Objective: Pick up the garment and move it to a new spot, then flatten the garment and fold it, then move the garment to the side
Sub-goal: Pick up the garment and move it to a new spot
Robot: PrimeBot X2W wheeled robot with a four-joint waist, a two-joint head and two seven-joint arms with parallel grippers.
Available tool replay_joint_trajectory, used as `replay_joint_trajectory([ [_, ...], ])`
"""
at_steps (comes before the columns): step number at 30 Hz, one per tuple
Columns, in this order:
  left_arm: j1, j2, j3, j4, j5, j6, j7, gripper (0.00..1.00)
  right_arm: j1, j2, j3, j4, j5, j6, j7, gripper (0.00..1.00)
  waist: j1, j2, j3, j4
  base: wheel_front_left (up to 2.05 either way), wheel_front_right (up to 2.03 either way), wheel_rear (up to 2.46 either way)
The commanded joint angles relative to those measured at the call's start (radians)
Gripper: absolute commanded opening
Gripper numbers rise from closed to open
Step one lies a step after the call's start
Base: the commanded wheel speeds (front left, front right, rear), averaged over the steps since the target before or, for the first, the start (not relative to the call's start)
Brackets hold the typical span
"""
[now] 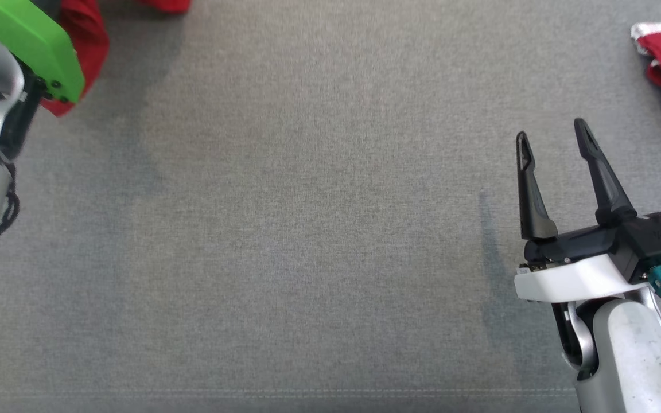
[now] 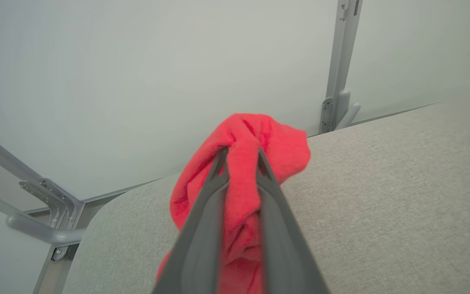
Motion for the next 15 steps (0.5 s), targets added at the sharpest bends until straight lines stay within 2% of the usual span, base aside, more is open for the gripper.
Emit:
replay_joint_trajectory([
  [1, 0.032, 0.005, -0.027, -0.041, -0.029, -0.001, 0.008, 0.00, 0.029, 0.000, -0.002, 0.015, 0.011, -0.001, -0.009, 1.00, 0.0001, 0.0000, -0.208, -0.025, 0.00, 0.00, 0.00],
  [7, 0.090, 0.003, -0.106, -0.171, -0.099, -0.001, 0.018, 0.00, 0.062, 0.000, -0.002, 0.055, 0.047, -0.001, -0.021, 1.00, 0.0001, 0.0000, -0.295, -0.050, 0.00, 0.00, 0.00],
  [15, 0.180, -0.081, -0.159, -0.310, -0.170, 0.000, 0.003, 0.00, 0.109, 0.000, 0.002, 0.089, 0.088, -0.001, -0.033, 1.00, 0.0001, 0.0000, -0.361, -0.086, 0.00, 0.00, 0.00],
])
